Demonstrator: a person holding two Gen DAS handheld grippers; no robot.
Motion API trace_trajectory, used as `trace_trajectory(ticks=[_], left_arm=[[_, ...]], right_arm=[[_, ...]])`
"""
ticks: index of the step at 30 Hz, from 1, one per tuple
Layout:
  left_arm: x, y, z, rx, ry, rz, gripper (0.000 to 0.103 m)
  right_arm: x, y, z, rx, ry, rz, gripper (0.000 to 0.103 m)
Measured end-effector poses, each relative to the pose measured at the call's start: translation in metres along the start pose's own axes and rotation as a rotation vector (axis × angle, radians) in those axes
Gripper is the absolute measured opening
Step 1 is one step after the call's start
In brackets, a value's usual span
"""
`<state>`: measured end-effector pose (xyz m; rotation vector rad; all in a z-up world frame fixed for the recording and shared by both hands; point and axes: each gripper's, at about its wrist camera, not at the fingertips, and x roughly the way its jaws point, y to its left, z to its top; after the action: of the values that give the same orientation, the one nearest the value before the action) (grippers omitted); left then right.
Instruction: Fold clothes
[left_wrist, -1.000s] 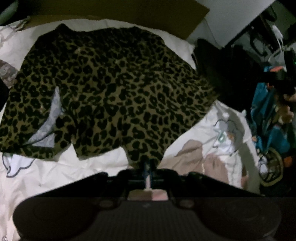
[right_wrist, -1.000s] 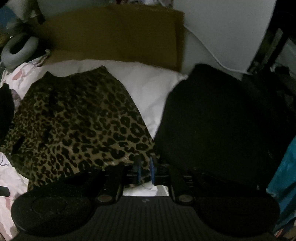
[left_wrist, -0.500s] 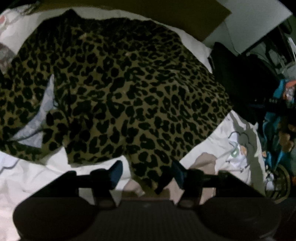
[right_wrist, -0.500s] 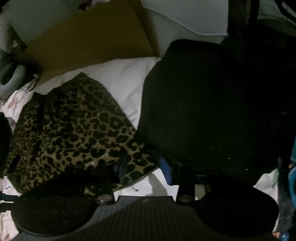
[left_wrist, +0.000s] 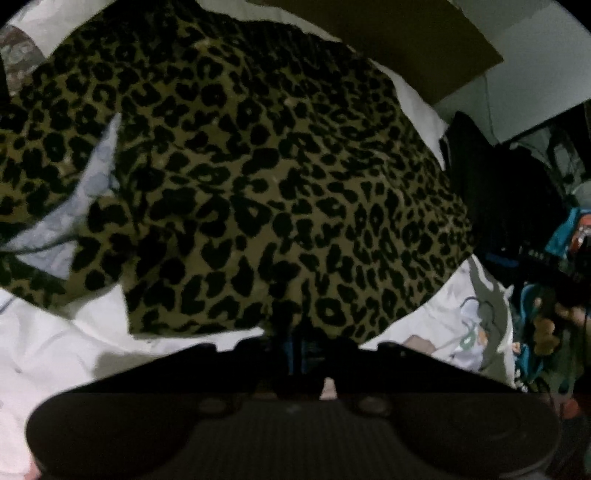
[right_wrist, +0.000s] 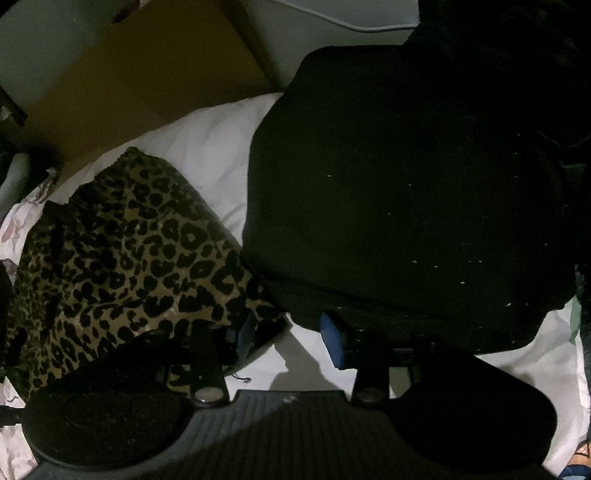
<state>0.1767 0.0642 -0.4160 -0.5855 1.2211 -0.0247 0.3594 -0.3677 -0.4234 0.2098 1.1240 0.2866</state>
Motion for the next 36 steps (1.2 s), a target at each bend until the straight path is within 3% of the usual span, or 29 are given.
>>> trace_trajectory(ticks=[11, 27, 30, 31, 32, 36], left_arm=[[-0.002, 0.010, 0.005, 0.023, -0.006, 0.050, 0.003], [-0.002, 0.017, 0.006, 0.032, -0.006, 0.067, 0.003], [-0.001, 0.019, 0.005, 0.025, -0.002, 0.071, 0.003], [0.000, 0.018, 0.005, 0.023, -0.001, 0.072, 0.003], [0.001, 0.018, 0.005, 0.023, 0.000, 0.073, 0.003], [0.001, 0.014, 0.003, 0.031, 0.003, 0.069, 0.003]], right_arm=[[0.014, 0.009, 0.003, -0.019, 0.032, 0.082, 0.047], [0.046, 0.028, 0.009, -0.071, 0.105, 0.110, 0.046], [0.049, 0.029, 0.010, -0.073, 0.113, 0.116, 0.028], [0.051, 0.030, 0.010, -0.074, 0.115, 0.118, 0.013], [0.052, 0.030, 0.010, -0.075, 0.118, 0.120, 0.005], [0.047, 0.042, 0.010, -0.144, 0.108, 0.086, 0.002]])
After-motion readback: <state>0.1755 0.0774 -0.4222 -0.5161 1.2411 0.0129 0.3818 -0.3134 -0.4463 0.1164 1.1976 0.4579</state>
